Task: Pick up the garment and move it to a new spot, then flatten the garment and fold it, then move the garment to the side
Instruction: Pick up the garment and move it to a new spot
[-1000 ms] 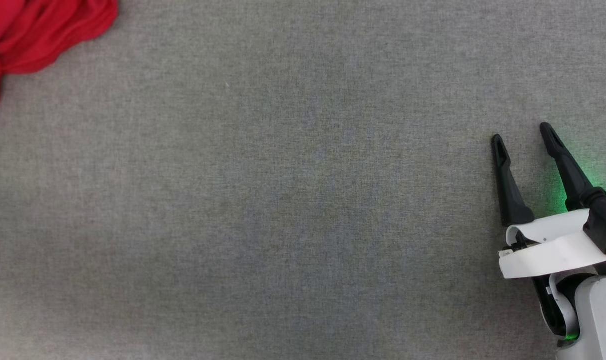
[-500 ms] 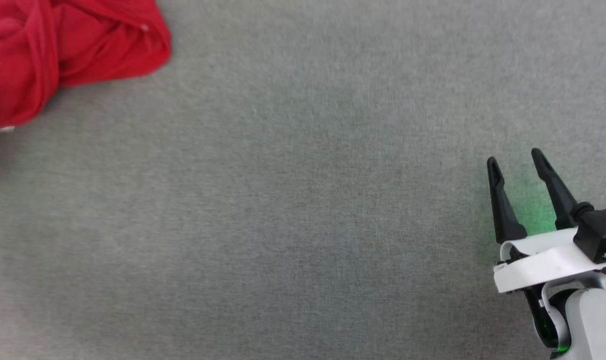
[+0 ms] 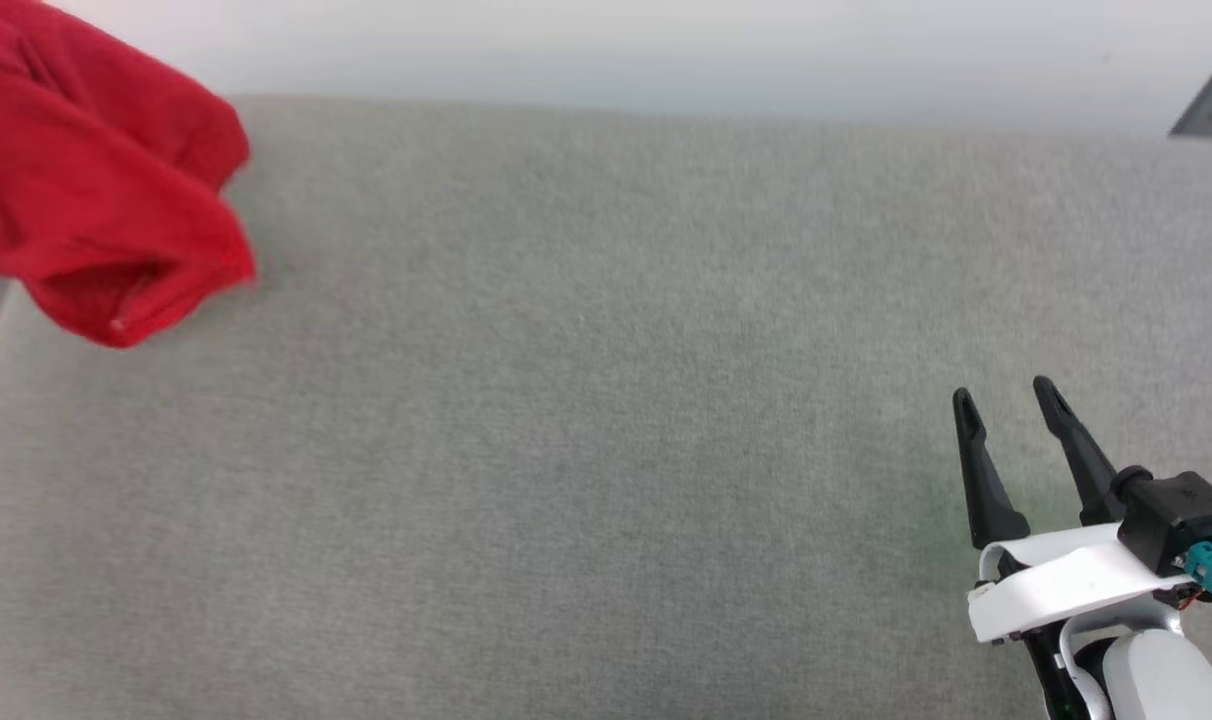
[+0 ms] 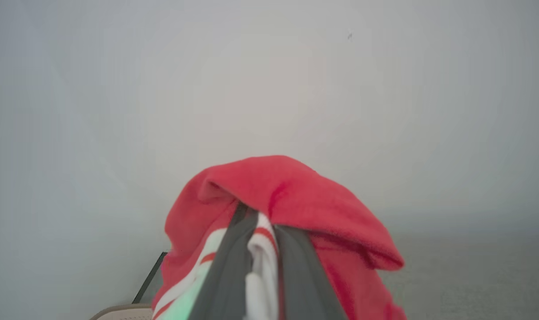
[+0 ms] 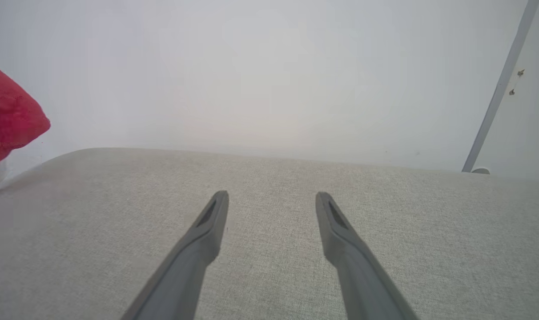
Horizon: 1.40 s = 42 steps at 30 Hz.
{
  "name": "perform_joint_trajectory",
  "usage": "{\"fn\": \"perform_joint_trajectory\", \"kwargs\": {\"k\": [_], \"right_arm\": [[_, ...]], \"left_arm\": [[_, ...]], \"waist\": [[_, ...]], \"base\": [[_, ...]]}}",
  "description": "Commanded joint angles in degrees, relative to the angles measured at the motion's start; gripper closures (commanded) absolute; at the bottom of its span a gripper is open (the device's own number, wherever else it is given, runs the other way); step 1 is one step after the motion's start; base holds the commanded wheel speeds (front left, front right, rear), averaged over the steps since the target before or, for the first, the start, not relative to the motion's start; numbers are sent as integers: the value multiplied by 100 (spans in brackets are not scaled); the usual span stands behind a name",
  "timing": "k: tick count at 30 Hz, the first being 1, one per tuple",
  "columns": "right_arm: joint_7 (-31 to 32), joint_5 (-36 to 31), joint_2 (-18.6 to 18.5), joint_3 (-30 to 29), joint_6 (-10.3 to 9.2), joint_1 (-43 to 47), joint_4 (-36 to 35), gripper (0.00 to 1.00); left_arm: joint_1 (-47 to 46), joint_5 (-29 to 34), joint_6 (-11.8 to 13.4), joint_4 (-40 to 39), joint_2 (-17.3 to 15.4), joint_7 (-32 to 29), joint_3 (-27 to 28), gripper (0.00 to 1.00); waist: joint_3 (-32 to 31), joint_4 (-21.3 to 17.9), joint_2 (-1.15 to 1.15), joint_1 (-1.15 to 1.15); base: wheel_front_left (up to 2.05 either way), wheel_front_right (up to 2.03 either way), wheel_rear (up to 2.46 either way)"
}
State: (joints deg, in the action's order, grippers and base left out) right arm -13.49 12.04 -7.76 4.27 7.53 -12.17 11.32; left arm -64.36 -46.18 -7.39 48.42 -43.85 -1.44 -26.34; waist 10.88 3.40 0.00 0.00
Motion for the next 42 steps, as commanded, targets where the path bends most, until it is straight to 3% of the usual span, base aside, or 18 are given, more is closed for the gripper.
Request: {"fn": "perform_joint_trajectory", "kwargs": {"k": [1,11,21,28,35,42], "right_arm": [[-37,27,28,16,-8,77,16,0],[-110,94,-10,-36,-8,189,75,0],[-135,29,-157,-378,-8,182,-22,0],[-156,-36,-134,-647,-8,102,2,0],[-165,-114,-28,-850,-8,31,66,0],[-175,-115,111,-919,-8,36,91,0]], "left_arm": [[-38,58,-11,-125,-90,-34,-34,100],[414,-120,316,-1874,-543,-824,-51,100],[1433,-583,1313,-4550,-967,-1717,105,100],[1575,-497,1817,-5922,-860,-2163,-119,100],[1372,-340,1947,-6419,-509,-2448,-503,100],[1485,-196,2011,-6324,-8,-2534,-1003,100]], "waist": [[-468,247,0,0],[-771,143,0,0],[-644,-395,0,0],[-473,-921,0,0],[-274,-1387,0,0],[-72,-1757,0,0]], "base": [[0,0,0],[0,0,0],[0,0,0],[0,0,0],[0,0,0],[0,0,0]]}}
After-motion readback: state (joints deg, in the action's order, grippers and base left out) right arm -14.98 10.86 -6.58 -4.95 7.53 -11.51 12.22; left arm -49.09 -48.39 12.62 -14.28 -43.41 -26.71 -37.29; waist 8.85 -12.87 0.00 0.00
